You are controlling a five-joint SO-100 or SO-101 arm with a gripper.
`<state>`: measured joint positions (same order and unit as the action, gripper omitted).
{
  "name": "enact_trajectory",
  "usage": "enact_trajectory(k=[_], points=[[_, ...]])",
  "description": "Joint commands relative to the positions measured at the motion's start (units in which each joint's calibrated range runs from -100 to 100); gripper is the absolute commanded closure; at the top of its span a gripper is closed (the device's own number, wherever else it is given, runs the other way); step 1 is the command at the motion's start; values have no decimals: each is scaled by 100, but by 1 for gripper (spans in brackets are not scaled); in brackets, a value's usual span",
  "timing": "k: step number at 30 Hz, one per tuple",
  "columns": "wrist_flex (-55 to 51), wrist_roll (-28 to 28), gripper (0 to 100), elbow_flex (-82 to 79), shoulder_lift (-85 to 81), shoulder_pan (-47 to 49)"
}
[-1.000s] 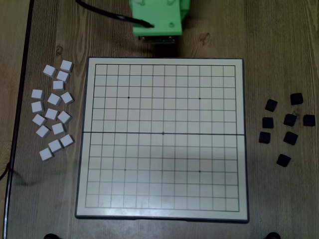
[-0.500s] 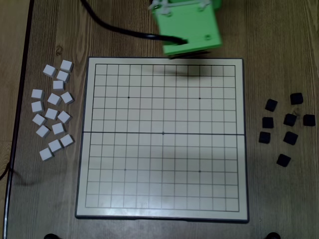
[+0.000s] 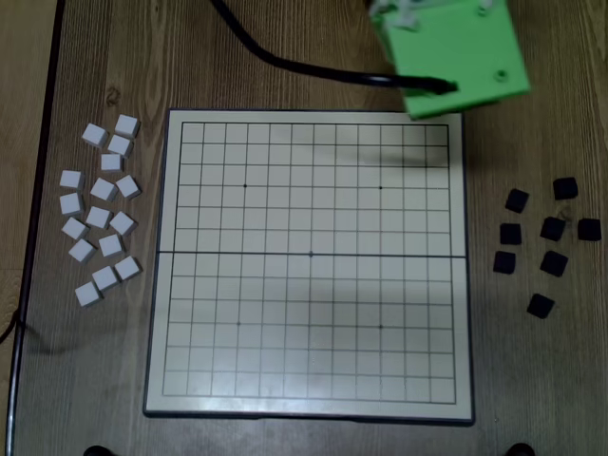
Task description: Grasp a Black stone and put it on the board on position (0,0).
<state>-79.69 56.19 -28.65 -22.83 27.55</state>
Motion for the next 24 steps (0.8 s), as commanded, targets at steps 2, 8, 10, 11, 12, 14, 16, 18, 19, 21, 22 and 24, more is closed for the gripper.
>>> enact_trajectory(k=[2, 8, 10, 11, 12, 14, 16, 18, 19, 21, 22, 24], points=[[-71, 352, 94, 1078, 524, 536], [-22, 874, 94, 1387, 1185, 1028], [77, 938, 94, 1493, 1406, 1137], [110, 967, 94, 1522, 1465, 1182], [152, 1016, 94, 1532, 1541, 1246], [201, 1094, 94, 1590, 1694, 1365], [259, 1123, 94, 1658, 1855, 1428], [383, 1109, 94, 1658, 1991, 1437], [466, 1079, 94, 1658, 2058, 1437], [615, 1045, 94, 1658, 2203, 1437], [689, 1016, 94, 1658, 2270, 1419], [846, 987, 94, 1658, 2389, 1401]])
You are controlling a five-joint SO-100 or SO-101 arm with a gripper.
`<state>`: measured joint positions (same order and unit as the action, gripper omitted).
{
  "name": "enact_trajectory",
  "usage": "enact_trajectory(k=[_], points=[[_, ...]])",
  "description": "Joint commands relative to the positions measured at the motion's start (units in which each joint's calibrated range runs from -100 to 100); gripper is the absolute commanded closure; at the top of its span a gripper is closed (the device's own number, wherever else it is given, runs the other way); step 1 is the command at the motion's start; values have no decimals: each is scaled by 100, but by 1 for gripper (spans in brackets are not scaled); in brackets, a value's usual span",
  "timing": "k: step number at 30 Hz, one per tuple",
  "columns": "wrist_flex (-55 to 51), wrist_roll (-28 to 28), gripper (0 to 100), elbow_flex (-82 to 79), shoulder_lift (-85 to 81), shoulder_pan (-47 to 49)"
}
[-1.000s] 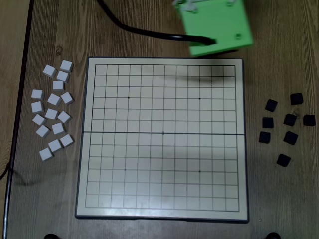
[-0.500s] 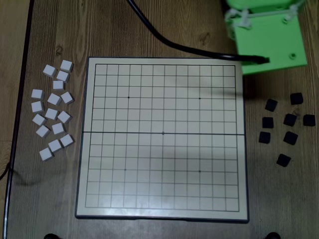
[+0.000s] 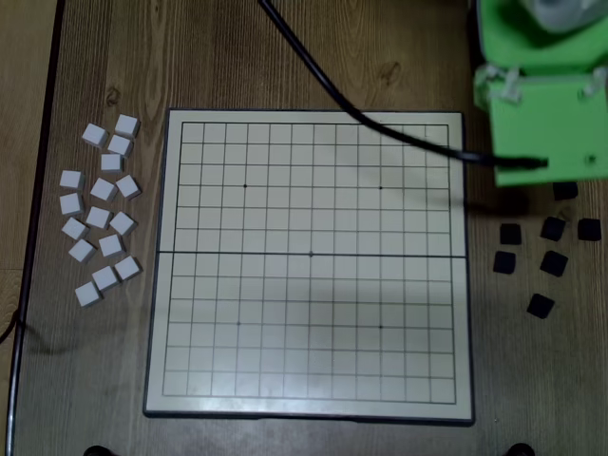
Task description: Grasp a Black stone and put it on the board on position (0,0).
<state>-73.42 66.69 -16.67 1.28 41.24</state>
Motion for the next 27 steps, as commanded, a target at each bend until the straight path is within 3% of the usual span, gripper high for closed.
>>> enact_trajectory(k=[1, 20, 27], points=[[277, -78, 94, 460, 46, 13], [1112, -303, 94, 518, 843, -87], [1121, -781, 94, 682, 1004, -78]])
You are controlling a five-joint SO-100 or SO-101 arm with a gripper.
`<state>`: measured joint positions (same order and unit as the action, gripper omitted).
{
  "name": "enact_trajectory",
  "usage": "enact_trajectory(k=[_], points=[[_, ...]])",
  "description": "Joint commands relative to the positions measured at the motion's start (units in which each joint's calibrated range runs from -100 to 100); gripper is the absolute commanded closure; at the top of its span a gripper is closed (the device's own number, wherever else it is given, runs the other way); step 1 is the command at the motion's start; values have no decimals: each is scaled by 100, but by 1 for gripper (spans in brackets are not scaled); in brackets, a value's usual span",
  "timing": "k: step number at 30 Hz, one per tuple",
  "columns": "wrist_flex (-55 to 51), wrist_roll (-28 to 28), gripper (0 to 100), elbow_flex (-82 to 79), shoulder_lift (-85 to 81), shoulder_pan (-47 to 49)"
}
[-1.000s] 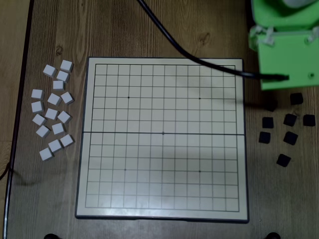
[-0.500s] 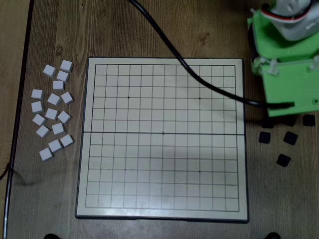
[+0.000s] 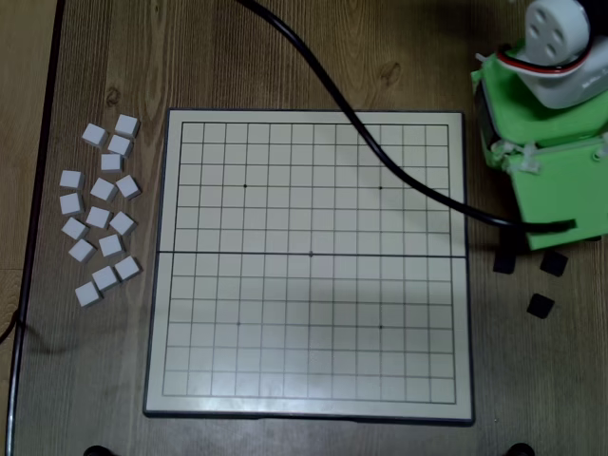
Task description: Grasp a Black stone and put it on the board on position (0,0).
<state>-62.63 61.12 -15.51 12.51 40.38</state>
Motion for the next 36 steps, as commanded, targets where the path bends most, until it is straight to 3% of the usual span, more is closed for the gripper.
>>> enact_trajectory(k=[1, 20, 32, 36], points=[[42, -278, 94, 624, -85, 0], [141, -1558, 94, 614, -1, 218], [364, -1680, 94, 1097, 389, 182], [348, -1328, 94, 1116, 372, 145]])
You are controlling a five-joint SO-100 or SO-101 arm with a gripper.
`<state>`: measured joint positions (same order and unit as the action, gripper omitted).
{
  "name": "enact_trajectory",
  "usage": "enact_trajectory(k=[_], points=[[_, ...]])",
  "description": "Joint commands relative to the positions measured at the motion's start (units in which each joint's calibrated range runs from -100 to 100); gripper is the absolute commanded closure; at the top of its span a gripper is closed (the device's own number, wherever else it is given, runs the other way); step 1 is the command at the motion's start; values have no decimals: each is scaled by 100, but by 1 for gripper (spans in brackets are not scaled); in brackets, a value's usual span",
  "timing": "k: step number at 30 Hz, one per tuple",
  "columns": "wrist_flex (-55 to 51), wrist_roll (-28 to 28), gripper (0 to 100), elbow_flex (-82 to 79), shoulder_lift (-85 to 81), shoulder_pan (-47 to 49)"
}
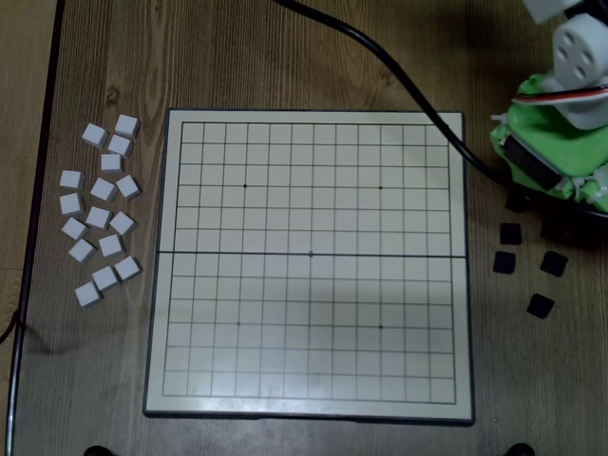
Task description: Grasp a Black stone and put it on the board on position (0,0).
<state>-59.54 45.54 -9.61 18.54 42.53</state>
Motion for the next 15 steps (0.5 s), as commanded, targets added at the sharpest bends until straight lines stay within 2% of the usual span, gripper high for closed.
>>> enact_trajectory(k=[1, 10, 15], points=[[38, 415, 94, 555, -239, -79], [-483, 2398, 94, 1377, 92, -43], [-598, 3018, 94, 1396, 423, -152]])
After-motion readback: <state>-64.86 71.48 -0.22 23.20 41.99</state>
